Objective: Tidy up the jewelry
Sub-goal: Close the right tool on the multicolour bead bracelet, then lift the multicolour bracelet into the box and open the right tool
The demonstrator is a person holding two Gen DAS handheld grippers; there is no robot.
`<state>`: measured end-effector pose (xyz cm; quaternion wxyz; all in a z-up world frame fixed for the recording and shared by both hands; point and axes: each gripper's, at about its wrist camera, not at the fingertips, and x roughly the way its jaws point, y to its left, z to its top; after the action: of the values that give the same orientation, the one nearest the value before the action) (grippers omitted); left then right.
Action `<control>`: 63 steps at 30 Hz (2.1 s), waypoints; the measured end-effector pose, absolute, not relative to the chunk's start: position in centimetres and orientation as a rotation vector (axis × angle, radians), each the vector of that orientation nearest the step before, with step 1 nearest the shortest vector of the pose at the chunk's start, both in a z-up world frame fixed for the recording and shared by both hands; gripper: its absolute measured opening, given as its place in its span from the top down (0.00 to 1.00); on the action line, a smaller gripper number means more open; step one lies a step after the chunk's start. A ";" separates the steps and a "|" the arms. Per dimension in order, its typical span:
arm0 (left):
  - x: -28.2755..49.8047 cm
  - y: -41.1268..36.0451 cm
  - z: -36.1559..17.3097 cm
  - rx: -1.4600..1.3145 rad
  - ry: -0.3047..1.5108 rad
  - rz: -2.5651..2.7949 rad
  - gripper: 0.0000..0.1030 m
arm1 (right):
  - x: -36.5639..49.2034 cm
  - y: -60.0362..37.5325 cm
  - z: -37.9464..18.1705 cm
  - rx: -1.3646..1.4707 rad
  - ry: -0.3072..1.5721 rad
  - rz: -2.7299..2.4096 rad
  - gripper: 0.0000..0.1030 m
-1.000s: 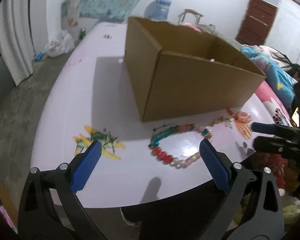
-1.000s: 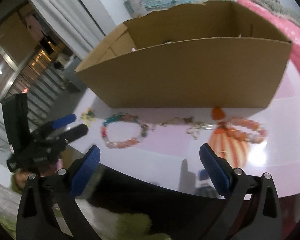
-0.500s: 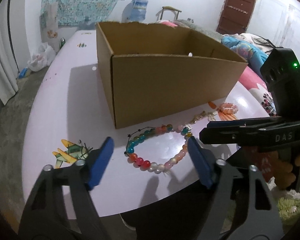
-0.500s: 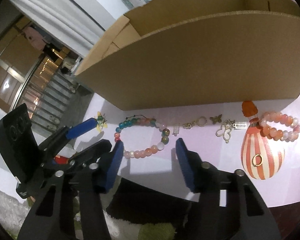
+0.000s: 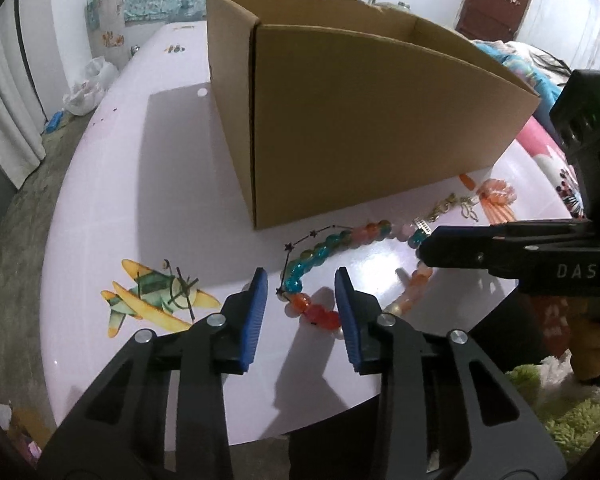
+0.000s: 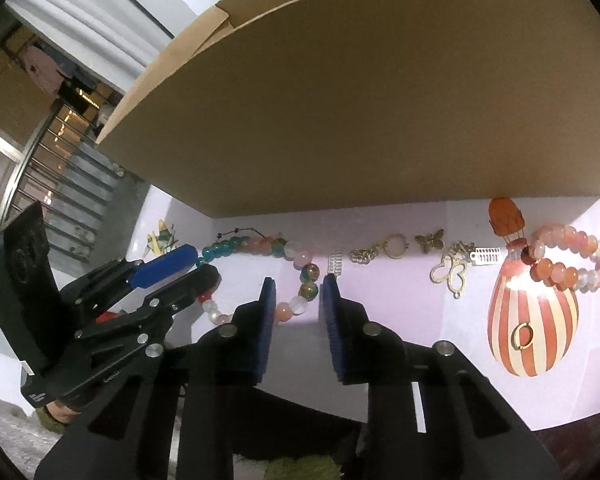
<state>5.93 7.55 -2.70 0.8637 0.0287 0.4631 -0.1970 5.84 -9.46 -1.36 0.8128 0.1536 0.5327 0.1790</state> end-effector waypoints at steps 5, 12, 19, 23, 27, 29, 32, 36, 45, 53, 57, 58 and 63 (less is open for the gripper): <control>5.8 6.8 -2.7 0.120 0.958 -0.385 0.77 | 6.1 -8.8 -1.3 0.278 1.130 0.369 0.86; 5.4 6.5 -2.6 0.182 0.933 -0.354 0.92 | 6.1 -8.1 -1.3 0.219 1.108 0.370 0.90; 4.1 6.7 -0.3 0.162 0.895 -0.364 0.92 | 5.0 -8.9 -0.3 0.241 1.074 0.391 0.91; 2.9 6.8 2.8 0.133 0.850 -0.404 0.92 | 4.0 -9.2 1.4 0.232 1.048 0.417 0.91; 2.0 6.7 7.7 0.121 0.758 -0.468 0.92 | 2.8 -9.5 5.2 0.213 0.985 0.468 0.91; 1.8 6.6 10.1 0.123 0.704 -0.495 0.92 | 2.4 -9.8 7.5 0.198 0.939 0.493 0.91; 1.9 6.3 13.9 0.135 0.609 -0.534 0.92 | 2.8 -10.1 11.6 0.173 0.842 0.516 0.91; 4.2 4.9 16.9 0.167 0.523 -0.544 0.92 | 6.0 -10.8 14.7 0.150 0.784 0.529 0.91; 16.6 2.3 12.3 0.272 0.728 -0.468 0.92 | 21.8 -10.3 9.3 0.312 1.173 0.588 0.91; 21.1 1.4 8.1 0.359 0.884 -0.408 0.91 | 26.9 -8.3 3.8 0.314 1.396 0.505 0.90; 21.1 1.8 8.1 0.343 0.889 -0.400 0.89 | 27.3 -8.8 2.3 0.386 1.445 0.497 0.90; 21.1 1.9 8.2 0.335 0.885 -0.402 0.88 | 27.2 -8.9 2.5 0.392 1.444 0.499 0.89; 20.0 3.1 10.0 0.291 0.831 -0.392 0.79 | 26.1 -9.7 4.2 0.373 1.375 0.503 0.75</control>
<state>19.98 3.07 9.96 0.8861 0.1398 0.3997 -0.1883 26.11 -9.74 4.25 0.7281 0.1695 0.6238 0.2283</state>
